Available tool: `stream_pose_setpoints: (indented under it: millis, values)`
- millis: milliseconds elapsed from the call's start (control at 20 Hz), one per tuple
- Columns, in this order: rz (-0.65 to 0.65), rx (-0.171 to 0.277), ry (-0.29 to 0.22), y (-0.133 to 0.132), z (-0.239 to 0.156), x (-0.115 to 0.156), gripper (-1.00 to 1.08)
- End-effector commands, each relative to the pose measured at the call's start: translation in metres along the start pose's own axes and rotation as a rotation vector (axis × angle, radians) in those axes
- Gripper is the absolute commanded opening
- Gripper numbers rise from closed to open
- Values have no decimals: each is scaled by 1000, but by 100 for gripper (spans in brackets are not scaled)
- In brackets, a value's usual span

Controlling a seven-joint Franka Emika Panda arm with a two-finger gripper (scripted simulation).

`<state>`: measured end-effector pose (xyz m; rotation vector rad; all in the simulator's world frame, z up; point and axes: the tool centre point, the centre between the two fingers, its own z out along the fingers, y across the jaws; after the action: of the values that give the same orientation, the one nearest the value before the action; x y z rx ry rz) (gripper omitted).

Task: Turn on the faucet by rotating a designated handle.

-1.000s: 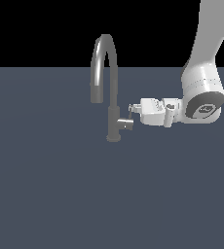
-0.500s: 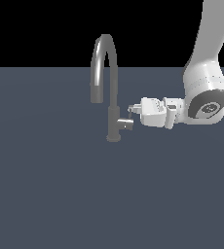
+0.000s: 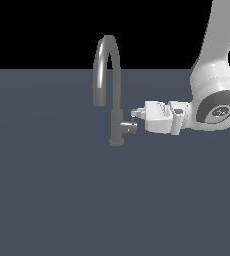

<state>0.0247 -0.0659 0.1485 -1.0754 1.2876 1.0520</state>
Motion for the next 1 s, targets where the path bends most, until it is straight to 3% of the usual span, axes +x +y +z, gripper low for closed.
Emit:
stream_pose_setpoints:
  millis: [0, 400, 500, 800, 850, 900, 950]
  values:
    - [1, -1, -1, 4, 0, 2, -100]
    - [11, -5, -3, 37, 0, 20, -100]
    - [-12, -2, -2, 26, 0, 9, -100]
    - [10, -5, -3, 52, 0, 47, -100]
    - [10, -5, -3, 52, 0, 47, -100]
    - [-24, -6, -7, 39, 0, 26, -100]
    - [-20, -6, -7, 41, 0, 32, -100]
